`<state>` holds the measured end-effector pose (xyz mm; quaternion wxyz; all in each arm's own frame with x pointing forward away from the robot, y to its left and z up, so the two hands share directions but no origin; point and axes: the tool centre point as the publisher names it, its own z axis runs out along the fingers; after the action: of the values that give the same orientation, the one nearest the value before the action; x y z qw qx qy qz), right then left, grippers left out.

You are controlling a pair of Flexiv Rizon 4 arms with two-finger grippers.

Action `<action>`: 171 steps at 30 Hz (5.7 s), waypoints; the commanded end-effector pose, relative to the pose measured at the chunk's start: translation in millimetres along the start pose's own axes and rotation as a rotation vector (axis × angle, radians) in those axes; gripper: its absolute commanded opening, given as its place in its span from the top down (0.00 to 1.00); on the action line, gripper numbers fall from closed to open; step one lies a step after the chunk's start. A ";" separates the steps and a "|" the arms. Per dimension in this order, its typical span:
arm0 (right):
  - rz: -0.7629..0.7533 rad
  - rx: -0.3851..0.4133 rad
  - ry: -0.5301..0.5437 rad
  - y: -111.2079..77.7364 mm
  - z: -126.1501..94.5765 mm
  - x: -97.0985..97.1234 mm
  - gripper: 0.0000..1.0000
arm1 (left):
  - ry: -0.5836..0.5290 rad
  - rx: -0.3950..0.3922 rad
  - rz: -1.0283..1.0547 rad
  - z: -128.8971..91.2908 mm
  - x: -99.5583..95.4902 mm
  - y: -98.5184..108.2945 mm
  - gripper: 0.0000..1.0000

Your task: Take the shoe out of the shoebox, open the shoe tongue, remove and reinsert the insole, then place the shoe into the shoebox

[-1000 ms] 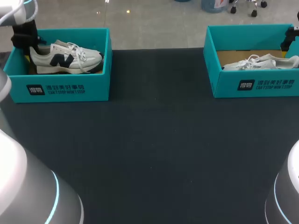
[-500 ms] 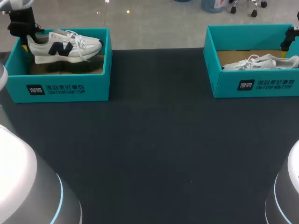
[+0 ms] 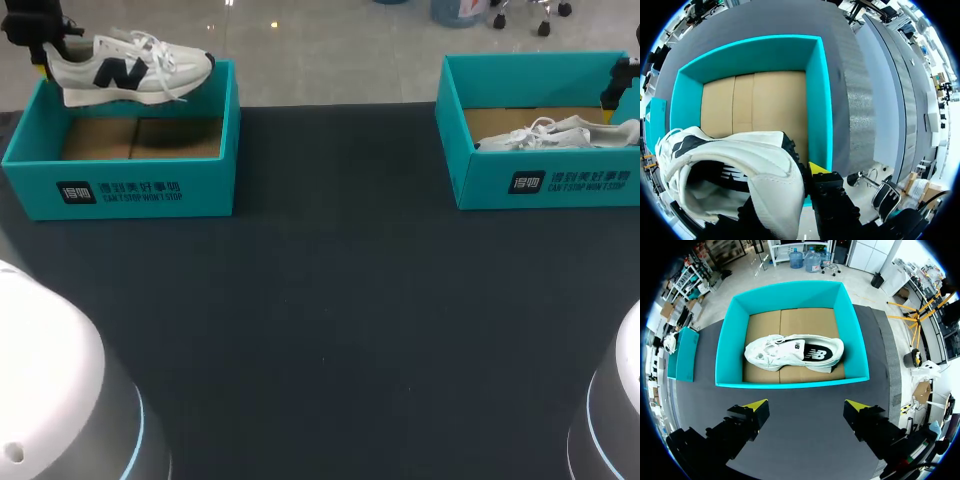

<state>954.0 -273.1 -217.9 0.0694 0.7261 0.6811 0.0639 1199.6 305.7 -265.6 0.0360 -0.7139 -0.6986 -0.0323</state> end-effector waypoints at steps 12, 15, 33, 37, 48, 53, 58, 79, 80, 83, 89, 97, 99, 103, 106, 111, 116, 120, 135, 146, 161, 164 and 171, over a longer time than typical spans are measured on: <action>0.001 -0.002 -0.001 -1.1 -0.4 0.3 0.00 | 0.064 0.030 -0.013 -71.9 6.0 -25.3 1.00; 0.001 -0.002 -0.001 -1.1 -0.4 0.3 0.00 | 0.081 0.015 -0.037 -84.3 10.2 -26.6 1.00; 0.001 -0.002 -0.001 -1.1 -0.4 0.3 0.00 | 0.050 -0.023 -0.082 -102.6 16.4 -27.9 1.00; 0.001 -0.002 -0.001 -1.1 -0.4 0.3 0.00 | 0.050 -0.023 -0.082 -102.6 16.4 -27.9 1.00; 0.001 -0.002 -0.001 -1.1 -0.4 0.3 0.00 | 0.057 0.025 -0.096 -103.0 -21.7 -63.6 1.00; 0.001 -0.002 -0.001 -1.1 -0.4 0.3 0.00 | 0.049 0.037 -0.079 -108.4 -43.1 -84.6 1.00; 0.001 -0.002 -0.001 -1.1 -0.4 0.3 0.00 | 0.040 0.044 -0.053 -121.2 -61.6 -106.9 1.00; 0.001 -0.002 -0.001 -1.1 -0.4 0.3 0.00 | 0.022 0.051 0.039 -131.0 -110.3 -169.2 1.00; 0.001 -0.002 -0.001 -1.1 -0.4 0.3 0.00 | 0.022 0.051 0.039 -131.0 -110.3 -169.2 1.00; 0.001 -0.002 -0.001 -1.1 -0.4 0.3 0.00 | 0.022 0.051 0.039 -131.0 -110.3 -169.2 1.00; 0.001 -0.002 -0.001 -1.1 -0.4 0.3 0.00 | 0.022 0.051 0.039 -131.0 -110.3 -169.2 1.00; 0.001 -0.002 -0.001 -1.1 -0.4 0.3 0.00 | 0.022 0.051 0.039 -131.0 -110.3 -169.2 1.00; 0.001 -0.002 -0.001 -1.1 -0.4 0.3 0.00 | 0.022 0.051 0.039 -131.0 -110.3 -169.2 1.00; 0.001 -0.002 -0.001 -1.1 -0.4 0.3 0.00 | 0.022 0.051 0.039 -131.0 -110.3 -169.2 1.00; 0.001 -0.002 -0.001 -1.1 -0.4 0.3 0.00 | 0.049 0.059 0.034 -132.5 -118.4 -175.8 1.00; 0.001 -0.002 -0.001 -1.1 -0.4 0.3 0.00 | 0.086 0.053 -0.009 -147.3 -130.2 -191.6 1.00; 0.001 -0.002 -0.001 -1.1 -0.4 0.3 0.00 | 0.097 0.046 -0.044 -159.0 -144.0 -210.0 1.00; 0.001 -0.002 -0.001 -1.1 -0.4 0.3 0.00 | 0.110 0.057 -0.087 -165.1 -153.5 -222.7 1.00; 0.001 -0.002 -0.001 -1.1 -0.4 0.3 0.00 | 0.053 0.053 -0.108 -169.8 -212.2 -271.7 1.00; 0.001 -0.002 -0.001 -1.1 -0.4 0.3 0.00 | 0.020 0.041 -0.105 -163.7 -254.3 -299.2 1.00; 0.001 -0.002 -0.001 -1.1 -0.4 0.3 0.00 | -0.027 0.055 -0.078 -158.6 -282.9 -315.7 1.00; 0.001 -0.002 -0.001 -1.1 -0.4 0.3 0.00 | -0.027 0.055 -0.078 -158.6 -282.9 -315.7 1.00; 0.001 -0.002 -0.001 -1.1 -0.4 0.3 0.00 | -0.027 0.055 -0.078 -158.6 -282.9 -315.7 1.00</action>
<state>954.0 -273.0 -217.9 0.0694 0.7261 0.6811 0.0639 878.8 14.9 -133.8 0.0466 -0.6847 -0.7273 -0.0050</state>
